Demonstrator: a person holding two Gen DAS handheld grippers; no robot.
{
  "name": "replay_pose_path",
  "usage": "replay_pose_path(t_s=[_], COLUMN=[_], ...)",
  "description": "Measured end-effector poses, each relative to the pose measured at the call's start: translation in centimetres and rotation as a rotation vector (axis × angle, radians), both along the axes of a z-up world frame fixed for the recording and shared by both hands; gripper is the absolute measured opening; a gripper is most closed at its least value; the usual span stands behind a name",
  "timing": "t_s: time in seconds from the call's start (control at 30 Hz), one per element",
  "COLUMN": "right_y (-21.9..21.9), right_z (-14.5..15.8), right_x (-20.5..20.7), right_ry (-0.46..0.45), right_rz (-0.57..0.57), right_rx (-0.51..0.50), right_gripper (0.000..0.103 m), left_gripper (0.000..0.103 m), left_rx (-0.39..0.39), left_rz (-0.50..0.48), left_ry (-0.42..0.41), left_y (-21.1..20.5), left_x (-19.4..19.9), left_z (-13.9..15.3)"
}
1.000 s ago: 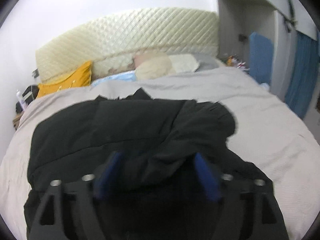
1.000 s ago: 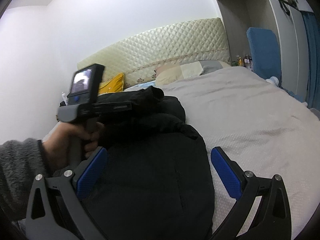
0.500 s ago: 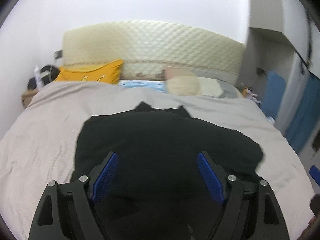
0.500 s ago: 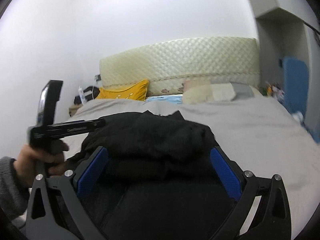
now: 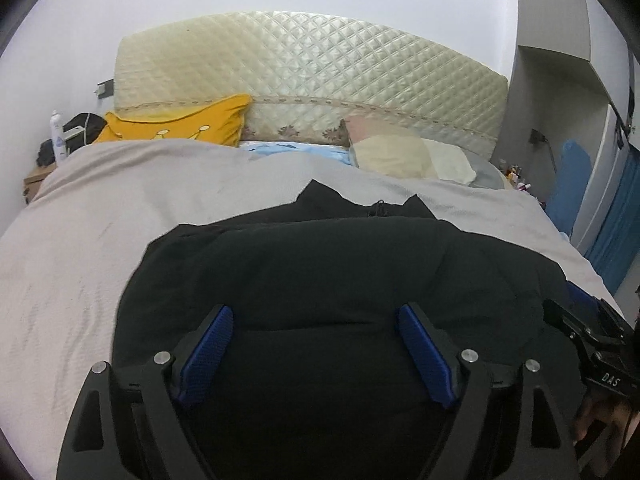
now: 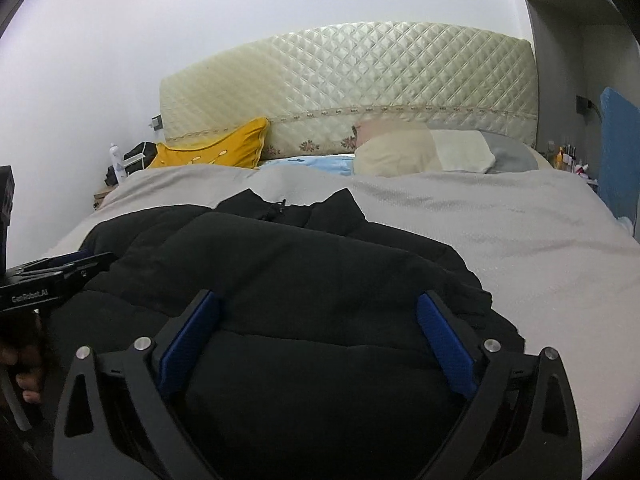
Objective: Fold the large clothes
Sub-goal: 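Release the sleeve with the left gripper and withdraw above the jacket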
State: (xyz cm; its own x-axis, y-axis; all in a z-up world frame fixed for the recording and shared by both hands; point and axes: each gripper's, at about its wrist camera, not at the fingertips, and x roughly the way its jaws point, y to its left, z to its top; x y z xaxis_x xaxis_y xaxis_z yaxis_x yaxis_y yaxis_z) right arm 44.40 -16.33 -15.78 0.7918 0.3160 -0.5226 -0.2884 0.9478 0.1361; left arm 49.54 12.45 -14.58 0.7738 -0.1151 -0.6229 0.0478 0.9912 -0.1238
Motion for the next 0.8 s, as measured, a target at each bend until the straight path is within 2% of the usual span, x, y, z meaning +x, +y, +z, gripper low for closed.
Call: replay_pose_path(t_s=[0.23,0.8], right_y=[0.6,1.0], right_z=[-1.9,-5.7], right_x=[1.2,3.9], right_ry=[0.006,0.065], right_rz=[0.019,0.024], right_rx=[-0.066,-0.040], right_gripper=[0.102,0.103], left_gripper=[0.086,0.087], left_rx=[0.030,0.025], left_rz=[-0.011,-0.005], left_ry=[-0.025,0.002], left_y=[-0.8,-1.6], left_x=[0.3,2.5], left_z=[-2.4,-5.7])
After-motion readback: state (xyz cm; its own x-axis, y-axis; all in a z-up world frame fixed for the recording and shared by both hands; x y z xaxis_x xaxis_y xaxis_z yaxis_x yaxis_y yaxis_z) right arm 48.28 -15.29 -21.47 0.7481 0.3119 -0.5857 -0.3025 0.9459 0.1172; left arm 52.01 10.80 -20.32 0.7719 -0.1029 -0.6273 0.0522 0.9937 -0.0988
